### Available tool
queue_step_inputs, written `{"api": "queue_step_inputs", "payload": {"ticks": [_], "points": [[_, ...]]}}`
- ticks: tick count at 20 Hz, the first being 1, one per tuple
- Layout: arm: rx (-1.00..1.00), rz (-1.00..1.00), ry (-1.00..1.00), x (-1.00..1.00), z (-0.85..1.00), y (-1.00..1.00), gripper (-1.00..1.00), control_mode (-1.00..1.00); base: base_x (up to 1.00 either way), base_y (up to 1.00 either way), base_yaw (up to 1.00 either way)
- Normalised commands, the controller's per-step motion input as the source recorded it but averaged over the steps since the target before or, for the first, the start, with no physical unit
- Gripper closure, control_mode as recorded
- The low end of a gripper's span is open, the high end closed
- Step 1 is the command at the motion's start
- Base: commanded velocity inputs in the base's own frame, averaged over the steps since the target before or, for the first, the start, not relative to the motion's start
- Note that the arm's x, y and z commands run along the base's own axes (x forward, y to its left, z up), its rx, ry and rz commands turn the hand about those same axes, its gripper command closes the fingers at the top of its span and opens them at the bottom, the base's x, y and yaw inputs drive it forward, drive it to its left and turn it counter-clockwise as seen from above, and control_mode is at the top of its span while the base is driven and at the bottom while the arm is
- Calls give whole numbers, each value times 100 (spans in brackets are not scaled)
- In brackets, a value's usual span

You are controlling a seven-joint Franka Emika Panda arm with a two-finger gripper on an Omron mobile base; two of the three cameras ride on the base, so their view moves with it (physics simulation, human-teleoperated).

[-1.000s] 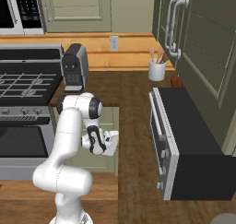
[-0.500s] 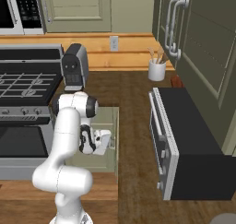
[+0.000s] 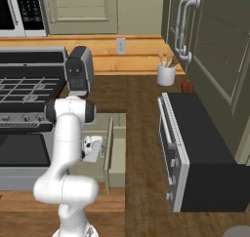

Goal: Take a straw from the drawer in front and place it inside the glass cup on the dining counter.

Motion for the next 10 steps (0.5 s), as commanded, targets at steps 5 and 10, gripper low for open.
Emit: {"api": "queue_step_inputs", "payload": {"ticks": [5, 10], "points": [[0, 0, 0, -37, -12, 70, 100, -100, 0, 0, 0], [0, 0, 0, -36, -15, 64, 100, -100, 0, 0, 0]]}}
